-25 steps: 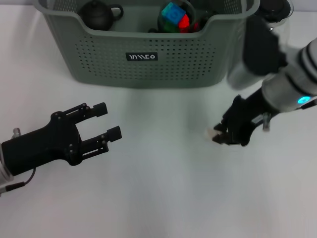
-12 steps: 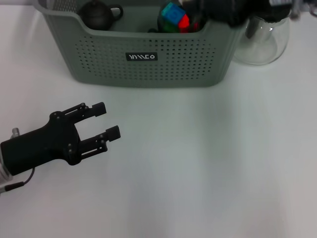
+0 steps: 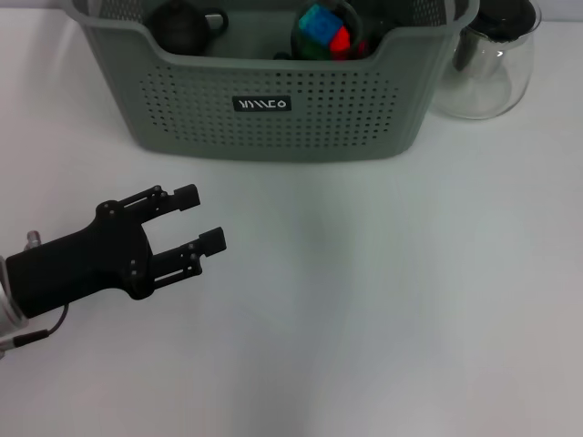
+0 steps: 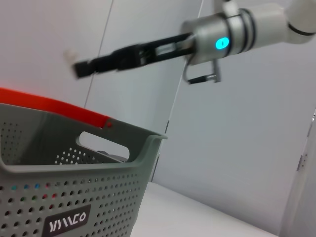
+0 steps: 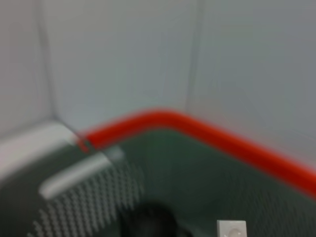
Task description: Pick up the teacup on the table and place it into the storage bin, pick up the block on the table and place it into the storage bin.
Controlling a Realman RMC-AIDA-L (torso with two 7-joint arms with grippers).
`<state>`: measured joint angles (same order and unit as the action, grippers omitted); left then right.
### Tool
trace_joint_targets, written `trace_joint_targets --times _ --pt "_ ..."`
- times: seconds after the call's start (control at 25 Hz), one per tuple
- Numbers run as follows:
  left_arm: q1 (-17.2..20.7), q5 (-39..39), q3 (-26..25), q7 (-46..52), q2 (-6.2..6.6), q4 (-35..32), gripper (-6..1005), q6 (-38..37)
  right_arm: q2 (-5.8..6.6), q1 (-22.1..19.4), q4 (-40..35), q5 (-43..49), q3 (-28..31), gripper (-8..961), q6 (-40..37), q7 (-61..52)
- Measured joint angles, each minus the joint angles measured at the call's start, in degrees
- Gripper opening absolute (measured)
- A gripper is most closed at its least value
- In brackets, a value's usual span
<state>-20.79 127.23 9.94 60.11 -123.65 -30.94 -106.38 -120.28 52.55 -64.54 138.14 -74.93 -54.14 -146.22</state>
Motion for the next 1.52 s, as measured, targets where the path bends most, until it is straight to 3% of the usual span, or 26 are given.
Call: trace_joint_targets --times 0.24,0.6,0.96,1.16,1.2,1.24,1.4,1.52 --pt "-0.1 -0.1 0.0 0.2 -0.01 0.0 720 0.1 0.4 12.8 25.7 5.4 2.7 203 10.1 -3.0" --pt "-0.1 -0.1 0.0 0.1 -0.01 0.3 730 0.2 0.24 13.6 28.1 5.8 3.6 204 11.4 -2.8" --pt "0.0 -0.1 0.0 0.1 -0.01 0.6 741 0.2 0.12 11.1 25.5 5.4 3.7 236 10.7 -3.0" --pt "0.0 -0.2 -1.4 0.1 0.08 0.6 747 -0.2 0.04 3.0 13.5 -3.4 3.7 395 8.8 0.8" --pt "0.0 -0.2 -2.2 0.1 0.21 0.5 748 -0.3 0.04 0.3 10.5 -7.1 3.8 521 8.2 3.2" --pt "0.0 -0.2 -3.0 0.1 0.31 0.5 749 -0.4 0.05 -2.8 6.6 -12.4 3.8 646 7.5 7.2" --pt "0.3 -0.3 -6.4 0.2 0.88 0.5 753 -1.1 0.35 -18.3 -3.0 -43.2 4.5 733 -0.6 33.7" --pt "0.3 -0.3 -7.9 0.2 1.26 0.2 757 -1.8 0.72 -26.5 -1.8 -60.7 7.7 778 -13.8 51.5"
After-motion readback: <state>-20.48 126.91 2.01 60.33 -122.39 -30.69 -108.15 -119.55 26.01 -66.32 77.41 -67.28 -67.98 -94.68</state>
